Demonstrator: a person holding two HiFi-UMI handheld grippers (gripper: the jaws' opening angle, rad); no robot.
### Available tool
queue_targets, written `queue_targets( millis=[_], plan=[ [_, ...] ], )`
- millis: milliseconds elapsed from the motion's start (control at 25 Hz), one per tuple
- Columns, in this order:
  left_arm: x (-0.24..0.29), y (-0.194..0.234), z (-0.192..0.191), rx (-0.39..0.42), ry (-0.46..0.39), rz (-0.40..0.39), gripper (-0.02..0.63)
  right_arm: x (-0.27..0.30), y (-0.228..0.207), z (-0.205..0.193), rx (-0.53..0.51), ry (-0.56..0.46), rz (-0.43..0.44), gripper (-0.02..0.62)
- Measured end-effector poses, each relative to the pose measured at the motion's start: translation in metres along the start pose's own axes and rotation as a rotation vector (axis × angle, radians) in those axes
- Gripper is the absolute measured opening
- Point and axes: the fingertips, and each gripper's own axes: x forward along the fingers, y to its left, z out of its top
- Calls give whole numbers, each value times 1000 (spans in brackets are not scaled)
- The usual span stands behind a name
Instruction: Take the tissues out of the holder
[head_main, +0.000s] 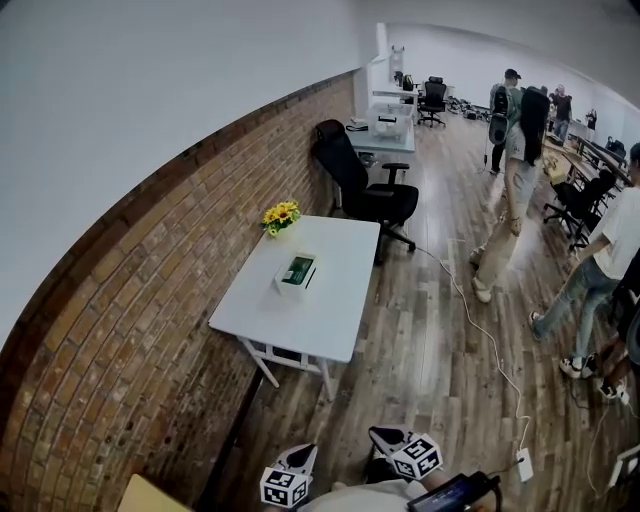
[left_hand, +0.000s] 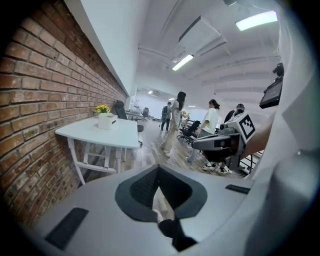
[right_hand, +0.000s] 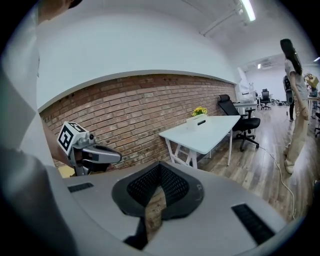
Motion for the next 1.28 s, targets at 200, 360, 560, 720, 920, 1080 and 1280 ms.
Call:
queue_targets(
  millis=[200, 360, 560, 720, 920, 1080, 1280],
  plan=[
    [-1, 13, 18, 0, -31, 27, 8, 9, -4, 16, -12, -7, 2, 6],
    [-4, 16, 27, -19, -43, 50, 8, 14, -7, 24, -13, 11, 14, 6],
    [-3, 30, 30, -47, -44, 98, 8, 27, -13, 33, -21, 26, 49, 5],
    [4, 36, 31, -81, -31, 125, 8, 40, -21, 38, -19, 42, 80, 6],
    [28, 42, 43, -101, -17, 148, 8, 57, -46, 54, -25, 49, 110, 6],
    [54, 48, 62, -98, -5, 167, 8, 70, -76, 68, -23, 45, 120, 6],
    [93, 53, 91, -81, 6, 187, 8, 84, -117, 86, -7, 29, 132, 6]
  ],
)
